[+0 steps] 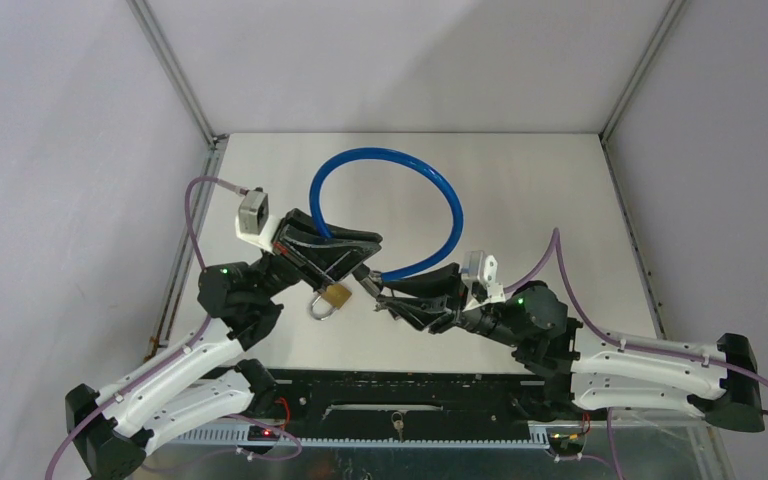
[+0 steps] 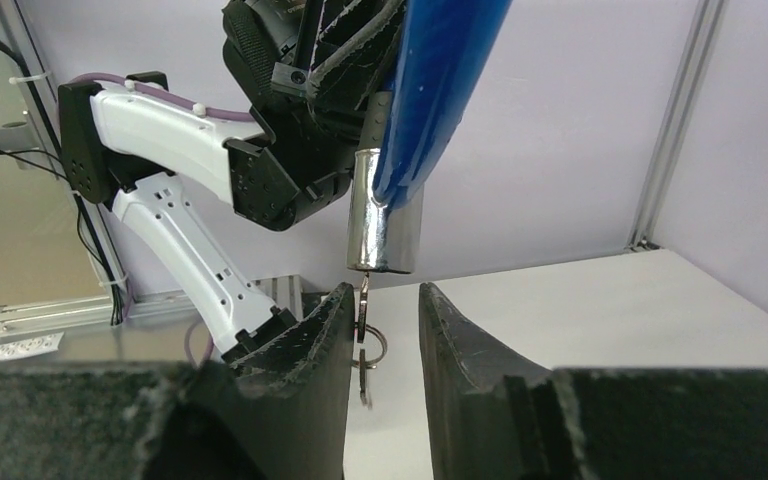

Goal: Lock with the key
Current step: Lock the lock.

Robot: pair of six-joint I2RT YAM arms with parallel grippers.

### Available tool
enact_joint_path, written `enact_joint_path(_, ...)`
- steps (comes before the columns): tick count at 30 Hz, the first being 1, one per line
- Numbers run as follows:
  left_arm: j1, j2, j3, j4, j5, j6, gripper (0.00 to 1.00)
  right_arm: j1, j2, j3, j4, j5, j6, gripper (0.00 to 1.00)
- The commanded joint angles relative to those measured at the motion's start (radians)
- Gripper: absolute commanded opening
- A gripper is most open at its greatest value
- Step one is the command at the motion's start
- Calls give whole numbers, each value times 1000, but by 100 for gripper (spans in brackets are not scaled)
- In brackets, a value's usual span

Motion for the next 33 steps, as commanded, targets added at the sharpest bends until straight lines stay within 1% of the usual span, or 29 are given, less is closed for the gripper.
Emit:
enact_joint_path(1, 4, -11, 40, 89, -21, -13, 0, -2, 7, 4, 41, -14, 15, 31)
enact_joint_path(4, 4, -11, 42, 90, -22, -12, 0, -2, 11, 4, 41, -16, 15, 28)
enact_joint_path(8, 4, -9, 43, 93, -22, -12, 0, -1, 14, 4, 32, -18, 15, 18)
enact_joint_path(12, 4, -7, 43, 95, -22, -12, 0, -1, 12, 4, 23, -20, 10, 1)
enact_joint_path(13, 4, -8, 42, 94, -22, -12, 0, -2, 12, 4, 18, -17, 6, 0)
enact_joint_path(19, 4, -27, 52, 40, -43, 24, 0, 11, 4, 4, -40, 29, -51, 0)
enact_joint_path(26, 4, -75, 92, -104, -69, 126, 0, 25, -5, -1, -156, 93, -54, 0)
enact_joint_path(29, 6, -92, 131, -172, -86, 171, 0, 26, -18, -42, -127, 123, -54, 0)
enact_joint_path(33, 6, -109, 187, -280, -122, 230, 0, 31, -48, -91, -101, 220, -53, 0)
